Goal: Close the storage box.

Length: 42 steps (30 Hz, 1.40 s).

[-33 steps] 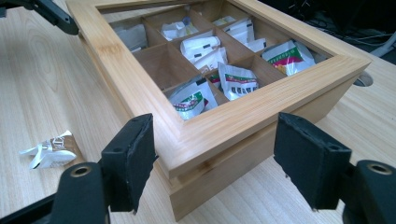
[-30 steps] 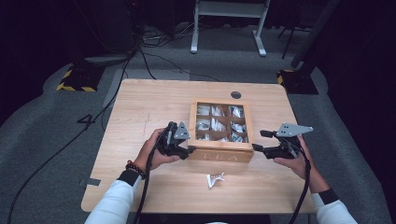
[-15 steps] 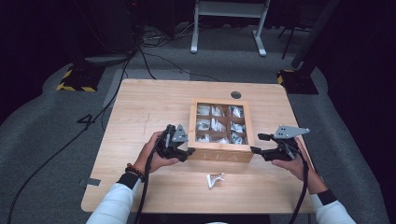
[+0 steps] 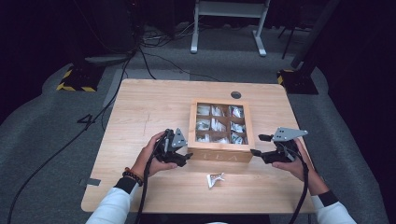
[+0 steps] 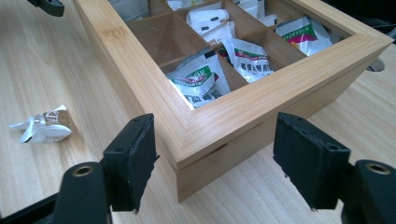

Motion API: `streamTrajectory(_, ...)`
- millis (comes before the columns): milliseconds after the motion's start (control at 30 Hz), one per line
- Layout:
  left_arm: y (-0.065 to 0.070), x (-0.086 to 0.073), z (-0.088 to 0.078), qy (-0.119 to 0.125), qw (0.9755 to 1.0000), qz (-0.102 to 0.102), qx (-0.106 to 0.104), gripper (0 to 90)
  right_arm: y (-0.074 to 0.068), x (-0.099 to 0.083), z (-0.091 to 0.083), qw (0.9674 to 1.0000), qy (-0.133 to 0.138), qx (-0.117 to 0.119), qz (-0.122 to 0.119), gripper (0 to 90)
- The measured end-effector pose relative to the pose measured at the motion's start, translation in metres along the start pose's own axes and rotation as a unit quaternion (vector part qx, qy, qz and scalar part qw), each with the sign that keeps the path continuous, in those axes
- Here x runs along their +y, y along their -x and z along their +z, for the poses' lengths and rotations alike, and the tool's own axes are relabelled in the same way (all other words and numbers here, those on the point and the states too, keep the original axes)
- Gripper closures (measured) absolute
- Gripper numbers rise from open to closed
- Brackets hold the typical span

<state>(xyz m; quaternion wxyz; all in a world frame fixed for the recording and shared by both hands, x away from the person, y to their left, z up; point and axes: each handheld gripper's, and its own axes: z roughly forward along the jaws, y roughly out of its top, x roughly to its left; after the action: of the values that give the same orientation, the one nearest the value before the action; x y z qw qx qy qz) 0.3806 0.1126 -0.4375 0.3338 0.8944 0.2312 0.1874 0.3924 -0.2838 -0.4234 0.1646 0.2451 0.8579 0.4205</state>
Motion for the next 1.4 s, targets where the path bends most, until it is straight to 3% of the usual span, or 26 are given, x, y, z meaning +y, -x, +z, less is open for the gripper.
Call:
streamTrajectory(167,0.002,-0.002,-0.007,-0.007,0.9999,0.0,0.01,17.3,0.0,0.003,-0.005,0.9999,-0.001,-0.01,-0.012,27.7)
streamTrajectory(300,0.004,-0.007,-0.014,-0.001,0.9998,0.013,0.017,17.1,0.0,0.003,-0.016,0.9991,-0.002,-0.033,-0.026,26.4)
streamTrajectory(400,0.004,-0.012,-0.019,0.006,0.9995,0.013,0.027,17.6,0.0,0.001,-0.019,0.999,-0.006,-0.036,-0.025,26.1)
streamTrajectory(700,0.006,-0.028,-0.029,-0.008,0.9985,0.012,0.052,19.5,-0.003,-0.016,-0.024,0.9952,-0.046,-0.072,-0.049,24.9)
streamTrajectory(933,0.006,-0.046,-0.032,-0.022,0.9977,-0.004,0.064,19.6,-0.002,-0.03,-0.031,0.9954,-0.051,-0.074,-0.033,25.3)
streamTrajectory(1033,0.005,-0.055,-0.034,-0.035,0.9968,0.001,0.072,19.4,-0.002,-0.037,-0.034,0.9949,-0.057,-0.077,-0.03,25.3)
streamTrajectory(1400,0.003,-0.085,-0.04,-0.052,0.9963,-0.023,0.064,18.7,0.0,-0.07,-0.038,0.9934,-0.072,-0.089,0.003,25.6)
